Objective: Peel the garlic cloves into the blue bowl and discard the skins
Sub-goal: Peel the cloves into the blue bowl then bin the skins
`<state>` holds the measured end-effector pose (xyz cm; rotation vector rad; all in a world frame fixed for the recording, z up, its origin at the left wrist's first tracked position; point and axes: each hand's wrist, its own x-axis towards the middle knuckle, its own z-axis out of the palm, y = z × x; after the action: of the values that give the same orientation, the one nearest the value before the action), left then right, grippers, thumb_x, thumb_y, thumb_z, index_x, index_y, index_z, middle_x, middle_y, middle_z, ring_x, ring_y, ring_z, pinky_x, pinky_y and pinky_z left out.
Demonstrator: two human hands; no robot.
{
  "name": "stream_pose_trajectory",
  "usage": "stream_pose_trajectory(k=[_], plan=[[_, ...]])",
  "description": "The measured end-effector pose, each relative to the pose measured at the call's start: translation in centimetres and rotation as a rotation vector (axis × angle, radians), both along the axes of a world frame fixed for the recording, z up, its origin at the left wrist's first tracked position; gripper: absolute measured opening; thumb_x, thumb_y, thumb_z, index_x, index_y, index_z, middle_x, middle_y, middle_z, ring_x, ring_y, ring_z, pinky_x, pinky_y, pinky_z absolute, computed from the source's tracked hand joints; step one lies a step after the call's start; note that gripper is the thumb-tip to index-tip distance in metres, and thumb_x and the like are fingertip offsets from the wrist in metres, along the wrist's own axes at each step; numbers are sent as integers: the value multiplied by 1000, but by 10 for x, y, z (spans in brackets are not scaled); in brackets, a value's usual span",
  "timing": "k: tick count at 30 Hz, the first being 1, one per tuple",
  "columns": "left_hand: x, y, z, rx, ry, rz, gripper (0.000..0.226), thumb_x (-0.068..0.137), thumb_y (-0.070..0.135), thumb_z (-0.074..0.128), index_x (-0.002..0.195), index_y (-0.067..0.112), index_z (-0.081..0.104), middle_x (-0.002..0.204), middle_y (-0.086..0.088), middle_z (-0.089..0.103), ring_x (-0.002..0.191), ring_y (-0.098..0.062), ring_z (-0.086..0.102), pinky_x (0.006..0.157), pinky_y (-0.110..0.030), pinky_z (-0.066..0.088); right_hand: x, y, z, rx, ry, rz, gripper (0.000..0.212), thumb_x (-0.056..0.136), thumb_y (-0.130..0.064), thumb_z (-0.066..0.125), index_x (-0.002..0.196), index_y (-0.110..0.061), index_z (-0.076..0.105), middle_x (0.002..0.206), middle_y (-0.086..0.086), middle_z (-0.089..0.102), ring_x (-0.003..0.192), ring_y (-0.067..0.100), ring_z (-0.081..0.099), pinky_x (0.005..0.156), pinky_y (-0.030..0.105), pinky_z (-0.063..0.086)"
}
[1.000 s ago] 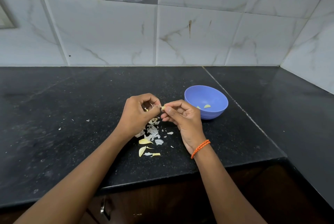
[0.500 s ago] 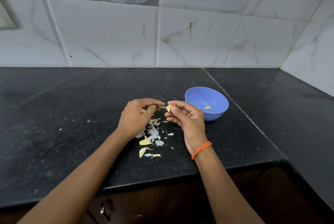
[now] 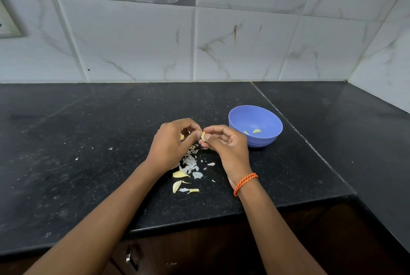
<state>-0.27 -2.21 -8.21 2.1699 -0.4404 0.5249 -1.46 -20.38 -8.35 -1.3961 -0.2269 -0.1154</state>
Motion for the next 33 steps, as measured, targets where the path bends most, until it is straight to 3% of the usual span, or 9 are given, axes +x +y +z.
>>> stream_pose_trajectory(k=[5, 10, 18, 21, 25, 30, 33], plan=[[1, 2, 1, 24, -39, 34, 10, 104, 30, 68, 97, 36, 72, 87, 20, 71, 77, -11, 67, 66, -37, 55, -2, 2, 1, -92, -49, 28, 27, 88, 2, 82, 112, -10, 79, 106, 6, 81, 102, 22, 78, 90, 30, 62], [0, 0, 0, 35, -41, 36, 9, 104, 32, 64, 97, 35, 69, 89, 18, 70, 78, -14, 67, 66, -45, 57, 0, 2, -1, -73, -30, -29, 15, 94, 2, 76, 108, -3, 79, 95, 11, 81, 89, 26, 80, 81, 29, 64], [2, -1, -4, 45, -29, 71, 6, 103, 30, 68, 100, 34, 71, 83, 18, 72, 76, -9, 69, 70, -46, 60, 1, 3, -2, -113, -33, 13, 21, 91, 2, 79, 111, -5, 78, 100, 10, 81, 97, 24, 80, 87, 32, 64], [3, -1, -4, 4, -33, 56, 6, 103, 25, 69, 101, 30, 72, 83, 16, 72, 76, -12, 69, 70, -41, 59, 0, 4, -1, -154, -74, 35, 33, 83, 2, 86, 113, -9, 76, 105, 6, 80, 101, 21, 77, 92, 32, 62], [0, -5, 0, -83, -24, 22, 8, 101, 17, 72, 99, 25, 74, 81, 13, 72, 76, -13, 69, 69, -24, 54, 0, 5, -2, -170, -107, 31, 41, 79, 3, 90, 113, -9, 70, 102, 5, 77, 95, 17, 74, 87, 29, 61], [-2, -6, 1, -234, 65, -92, 8, 102, 14, 73, 103, 21, 78, 82, 3, 76, 72, -20, 73, 66, -40, 64, 2, 5, -4, -146, -110, -25, 31, 82, 5, 86, 106, -5, 68, 94, 10, 74, 86, 15, 71, 83, 28, 61], [-1, -4, 2, -305, 90, -102, 24, 102, 10, 73, 122, 22, 76, 86, -3, 78, 71, -24, 76, 70, -39, 66, 2, 3, -2, -112, -94, -67, 28, 84, 7, 83, 105, -3, 68, 94, 2, 73, 84, 11, 69, 80, 25, 59]])
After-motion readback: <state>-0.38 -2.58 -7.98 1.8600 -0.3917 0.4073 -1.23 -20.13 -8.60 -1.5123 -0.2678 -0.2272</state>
